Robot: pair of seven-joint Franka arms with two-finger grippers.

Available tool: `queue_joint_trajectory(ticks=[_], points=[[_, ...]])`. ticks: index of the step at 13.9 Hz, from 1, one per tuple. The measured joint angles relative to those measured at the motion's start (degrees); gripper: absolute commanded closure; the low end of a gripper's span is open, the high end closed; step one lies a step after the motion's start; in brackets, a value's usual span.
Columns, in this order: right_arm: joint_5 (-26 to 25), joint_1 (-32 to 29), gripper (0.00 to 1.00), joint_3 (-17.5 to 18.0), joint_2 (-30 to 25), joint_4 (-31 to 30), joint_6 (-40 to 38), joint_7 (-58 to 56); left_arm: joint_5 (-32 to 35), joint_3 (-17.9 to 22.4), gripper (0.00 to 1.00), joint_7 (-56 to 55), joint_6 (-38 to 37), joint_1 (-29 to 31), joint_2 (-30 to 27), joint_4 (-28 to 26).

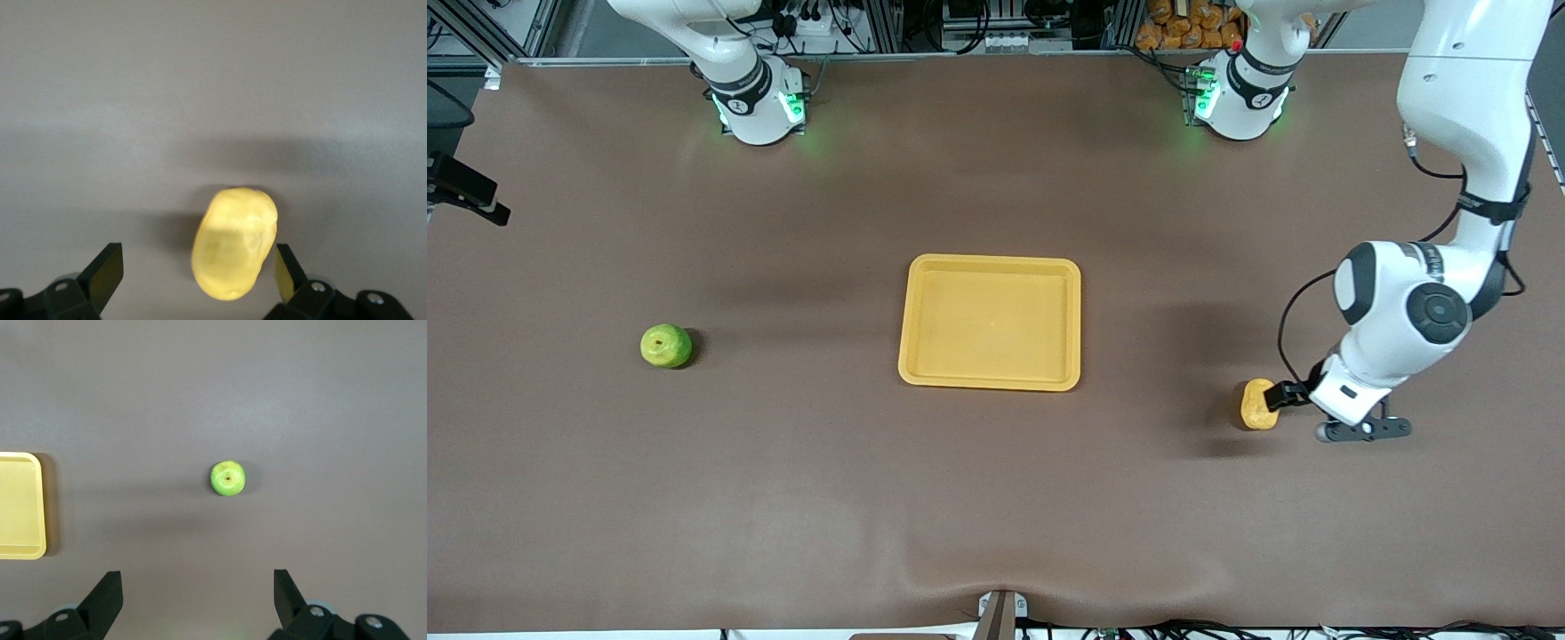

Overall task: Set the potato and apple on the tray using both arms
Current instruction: 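Lower the left gripper and grasp the yellow potato, then carry the potato to the tray while the right gripper reaches the apple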

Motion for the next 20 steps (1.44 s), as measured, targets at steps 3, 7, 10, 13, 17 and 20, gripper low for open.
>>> queue_joint_trajectory(ticks=[3,7,10,13,17,20], points=[[0.0,-0.1,0.0,-0.2,1.6,0.0,0.1,0.0,2.3,0.0,0.0,0.0,0.8,-1.3,2.0,-0.5],[-0.1,-0.1,0.0,-0.3,3.3,0.0,0.2,0.0,4.6,0.0,0.15,0.0,1.5,-1.8,5.0,0.2],[-0.1,-0.2,0.0,-0.3,3.6,0.0,0.2,0.0,4.7,0.0,0.85,0.0,1.7,-2.1,6.9,1.6],[-0.2,-0.2,0.0,-0.3,4.0,0.0,0.2,0.0,4.7,0.0,0.86,-0.4,1.8,-2.3,7.1,3.0],[-1.1,-0.2,0.0,-0.3,6.8,0.0,0.3,0.0,4.7,-0.4,0.82,-4.7,0.2,-3.2,4.7,5.5],[-1.2,-0.3,0.0,-0.3,8.4,0.0,0.7,0.0,4.7,-0.6,0.82,-10.7,-8.5,-7.8,-0.1,6.2]])
